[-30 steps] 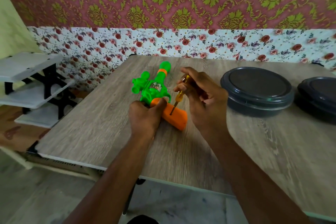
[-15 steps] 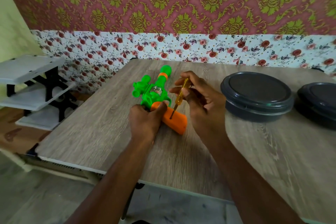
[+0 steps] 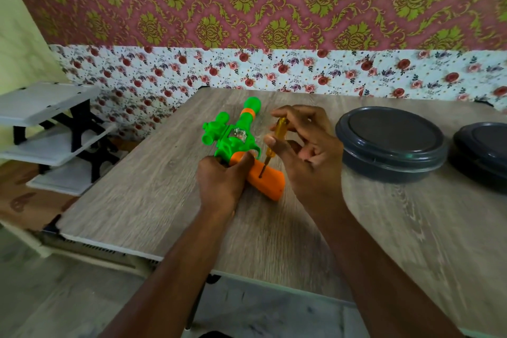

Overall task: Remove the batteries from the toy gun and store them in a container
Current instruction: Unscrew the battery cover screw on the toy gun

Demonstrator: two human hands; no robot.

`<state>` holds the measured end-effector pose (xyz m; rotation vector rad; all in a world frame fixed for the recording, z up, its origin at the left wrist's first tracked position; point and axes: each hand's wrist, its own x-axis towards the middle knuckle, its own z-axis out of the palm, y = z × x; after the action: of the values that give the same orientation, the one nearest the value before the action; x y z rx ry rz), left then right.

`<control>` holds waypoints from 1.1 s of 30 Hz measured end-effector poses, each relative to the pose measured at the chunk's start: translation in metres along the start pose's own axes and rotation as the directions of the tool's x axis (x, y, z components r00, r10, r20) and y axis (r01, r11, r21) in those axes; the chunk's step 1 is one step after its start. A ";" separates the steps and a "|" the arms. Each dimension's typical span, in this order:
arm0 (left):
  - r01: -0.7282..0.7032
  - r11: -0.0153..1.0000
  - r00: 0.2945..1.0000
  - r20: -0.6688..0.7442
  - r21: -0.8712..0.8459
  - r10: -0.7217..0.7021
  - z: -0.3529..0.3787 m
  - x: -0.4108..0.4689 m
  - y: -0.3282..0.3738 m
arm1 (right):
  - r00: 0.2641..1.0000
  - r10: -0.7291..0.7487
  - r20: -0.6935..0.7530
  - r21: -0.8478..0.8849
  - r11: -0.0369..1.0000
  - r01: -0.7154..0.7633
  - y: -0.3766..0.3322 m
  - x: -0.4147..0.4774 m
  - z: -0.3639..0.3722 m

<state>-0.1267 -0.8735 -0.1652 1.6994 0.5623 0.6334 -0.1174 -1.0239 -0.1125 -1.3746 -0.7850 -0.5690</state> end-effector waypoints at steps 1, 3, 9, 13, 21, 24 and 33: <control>0.001 1.000 1.000 0.000 -0.002 -0.001 0.000 0.000 0.000 | 1.000 -0.009 -0.011 -0.026 1.000 0.009 0.001 0.000 0.000; 0.002 1.000 1.000 0.002 -0.006 -0.002 -0.001 0.000 0.001 | 1.000 -0.018 -0.025 -0.055 0.998 0.017 0.003 -0.001 0.000; 0.012 0.998 1.000 0.022 -0.054 -0.010 -0.002 -0.004 0.004 | 0.997 0.043 0.062 0.007 0.999 -0.044 0.003 -0.004 -0.003; 0.018 0.997 1.000 0.021 -0.069 -0.017 -0.001 -0.004 0.004 | 0.998 -0.055 0.031 -0.111 0.992 0.058 -0.001 -0.001 0.000; 0.023 0.998 1.000 0.010 -0.051 -0.022 0.001 0.000 -0.001 | 0.998 0.058 0.034 0.015 0.998 -0.059 0.002 -0.002 -0.001; 0.015 0.999 1.000 0.012 -0.045 -0.015 0.002 -0.001 0.000 | 1.000 0.006 0.000 -0.074 0.997 -0.006 0.000 0.000 0.001; 0.009 0.999 1.000 0.012 -0.050 -0.009 0.000 -0.003 0.003 | 0.999 0.054 0.004 0.000 0.999 -0.054 0.004 -0.004 -0.001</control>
<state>-0.1283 -0.8764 -0.1625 1.6515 0.5409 0.6255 -0.1166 -1.0244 -0.1185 -1.3934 -0.7487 -0.5245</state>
